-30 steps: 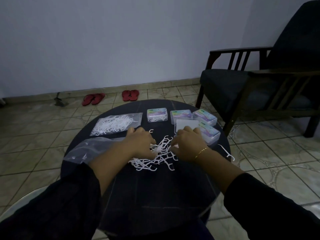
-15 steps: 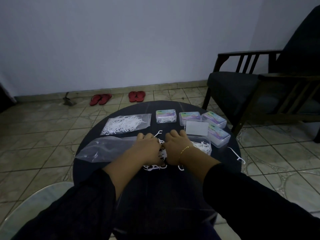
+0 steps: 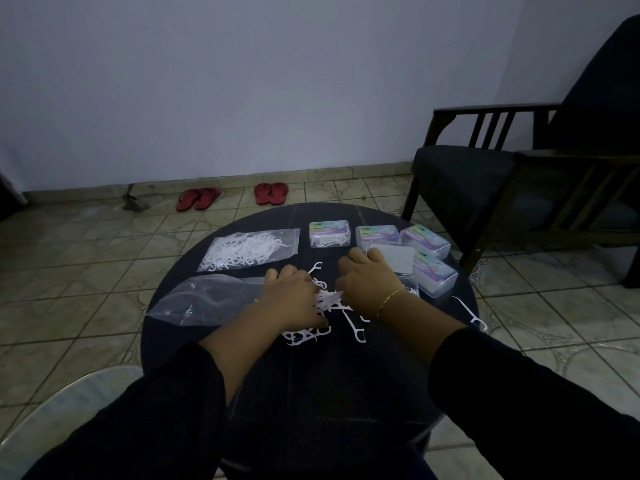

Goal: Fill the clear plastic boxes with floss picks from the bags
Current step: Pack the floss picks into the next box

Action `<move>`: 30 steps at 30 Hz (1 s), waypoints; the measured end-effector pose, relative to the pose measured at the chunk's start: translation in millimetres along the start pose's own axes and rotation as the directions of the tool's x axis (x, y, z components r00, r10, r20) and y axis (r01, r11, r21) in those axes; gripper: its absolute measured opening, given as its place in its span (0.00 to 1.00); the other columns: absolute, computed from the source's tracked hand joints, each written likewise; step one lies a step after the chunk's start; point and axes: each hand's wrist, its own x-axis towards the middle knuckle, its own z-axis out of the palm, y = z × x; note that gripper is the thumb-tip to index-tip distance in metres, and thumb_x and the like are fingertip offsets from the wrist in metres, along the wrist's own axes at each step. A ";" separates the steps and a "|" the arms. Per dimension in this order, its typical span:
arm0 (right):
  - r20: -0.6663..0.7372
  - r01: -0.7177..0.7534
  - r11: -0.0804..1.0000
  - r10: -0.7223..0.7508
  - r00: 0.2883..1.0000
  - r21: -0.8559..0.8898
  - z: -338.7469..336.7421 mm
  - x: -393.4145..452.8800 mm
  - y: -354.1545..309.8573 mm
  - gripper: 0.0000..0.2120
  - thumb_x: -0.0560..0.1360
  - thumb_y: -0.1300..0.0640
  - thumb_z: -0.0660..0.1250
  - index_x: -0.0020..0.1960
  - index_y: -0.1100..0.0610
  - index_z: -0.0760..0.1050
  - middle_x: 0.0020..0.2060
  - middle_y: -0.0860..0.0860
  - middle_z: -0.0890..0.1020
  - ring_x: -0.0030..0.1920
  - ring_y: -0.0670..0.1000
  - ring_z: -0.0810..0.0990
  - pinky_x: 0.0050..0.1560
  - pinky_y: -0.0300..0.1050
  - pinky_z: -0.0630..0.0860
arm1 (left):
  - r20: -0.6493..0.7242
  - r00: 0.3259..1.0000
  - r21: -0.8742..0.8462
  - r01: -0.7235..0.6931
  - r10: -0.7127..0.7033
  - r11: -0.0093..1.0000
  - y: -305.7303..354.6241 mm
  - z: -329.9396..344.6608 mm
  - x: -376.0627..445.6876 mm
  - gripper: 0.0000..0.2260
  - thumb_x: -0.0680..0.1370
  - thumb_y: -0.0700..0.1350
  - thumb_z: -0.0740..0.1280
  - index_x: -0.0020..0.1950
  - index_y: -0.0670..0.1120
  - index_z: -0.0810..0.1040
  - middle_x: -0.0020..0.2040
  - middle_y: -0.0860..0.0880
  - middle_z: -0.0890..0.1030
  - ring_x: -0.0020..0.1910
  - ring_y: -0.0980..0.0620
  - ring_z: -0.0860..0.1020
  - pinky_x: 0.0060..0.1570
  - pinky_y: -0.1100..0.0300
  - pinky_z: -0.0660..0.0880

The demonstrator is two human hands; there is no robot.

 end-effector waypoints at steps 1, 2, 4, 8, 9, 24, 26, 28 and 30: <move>-0.007 -0.006 1.000 0.006 1.000 0.004 -1.9 -1.1 2.1 0.12 0.77 0.52 0.62 0.59 0.50 0.77 0.58 0.51 0.72 0.62 0.55 0.64 0.59 0.51 0.62 | -0.002 1.000 -0.009 0.003 -0.003 1.000 0.3 -0.8 0.2 0.28 0.69 0.65 0.66 0.65 0.53 0.74 0.63 0.53 0.71 0.63 0.50 0.63 0.57 0.51 0.58; -0.021 -0.013 1.000 0.013 1.000 0.007 -3.9 -2.3 4.4 0.12 0.77 0.52 0.61 0.59 0.49 0.77 0.58 0.51 0.72 0.62 0.54 0.64 0.59 0.51 0.62 | -0.007 1.000 -0.020 0.004 -0.004 1.000 0.9 -1.8 0.4 0.28 0.69 0.66 0.66 0.66 0.53 0.74 0.64 0.53 0.71 0.63 0.50 0.63 0.57 0.51 0.58; -0.056 -0.024 1.000 0.025 0.998 0.011 -6.9 -5.3 9.3 0.12 0.78 0.52 0.61 0.58 0.49 0.77 0.58 0.50 0.72 0.62 0.54 0.64 0.59 0.50 0.62 | -0.022 1.000 -0.043 0.005 -0.006 0.999 2.5 -3.6 1.6 0.29 0.70 0.66 0.66 0.67 0.54 0.73 0.64 0.54 0.70 0.64 0.50 0.63 0.58 0.51 0.57; -0.089 -0.066 0.997 0.068 0.994 0.028 -13.8 -13.2 22.5 0.11 0.78 0.51 0.60 0.59 0.49 0.76 0.58 0.51 0.72 0.62 0.54 0.64 0.60 0.51 0.62 | -0.041 0.999 -0.075 0.012 -0.015 0.997 6.4 -5.9 5.8 0.31 0.70 0.66 0.66 0.70 0.56 0.69 0.65 0.53 0.70 0.66 0.50 0.62 0.60 0.50 0.57; -0.086 -0.085 0.996 0.087 0.993 0.028 -15.2 -16.0 26.4 0.11 0.78 0.51 0.61 0.59 0.48 0.76 0.59 0.51 0.72 0.62 0.54 0.64 0.61 0.51 0.62 | -0.046 0.999 -0.074 0.009 -0.013 0.997 8.1 -6.4 7.1 0.30 0.70 0.65 0.66 0.70 0.56 0.69 0.65 0.53 0.71 0.66 0.49 0.63 0.60 0.50 0.57; 0.097 -0.341 0.940 0.338 0.936 0.020 4.6 -52.0 66.4 0.15 0.79 0.47 0.58 0.64 0.47 0.75 0.62 0.51 0.72 0.65 0.56 0.63 0.63 0.55 0.61 | -0.008 0.999 -0.038 0.050 -0.050 0.998 41.1 0.0 22.7 0.29 0.71 0.71 0.59 0.62 0.55 0.78 0.61 0.51 0.75 0.63 0.48 0.66 0.56 0.50 0.59; 0.131 -0.352 0.934 0.342 0.930 0.058 5.3 -52.6 66.6 0.17 0.79 0.45 0.59 0.66 0.45 0.73 0.63 0.51 0.71 0.66 0.56 0.63 0.65 0.55 0.59 | -0.007 0.998 -0.035 0.066 -0.066 0.997 46.6 2.3 24.1 0.33 0.67 0.76 0.57 0.56 0.54 0.81 0.55 0.51 0.76 0.61 0.47 0.67 0.53 0.50 0.59; 0.143 -0.385 0.917 0.370 0.918 0.102 6.0 -54.3 68.0 0.17 0.78 0.45 0.59 0.66 0.44 0.72 0.64 0.50 0.71 0.67 0.55 0.62 0.67 0.56 0.59 | -0.030 0.996 -0.038 0.078 -0.079 0.996 50.7 4.6 25.2 0.31 0.66 0.77 0.58 0.48 0.52 0.82 0.49 0.51 0.76 0.58 0.48 0.67 0.51 0.51 0.59; 0.139 -0.448 0.881 0.430 0.892 0.153 7.4 -58.1 71.6 0.16 0.78 0.46 0.61 0.65 0.43 0.73 0.63 0.51 0.72 0.67 0.55 0.63 0.67 0.55 0.59 | -0.040 0.995 -0.031 0.091 -0.092 0.995 53.7 6.4 25.5 0.29 0.67 0.74 0.60 0.44 0.51 0.81 0.47 0.51 0.75 0.57 0.48 0.68 0.51 0.51 0.60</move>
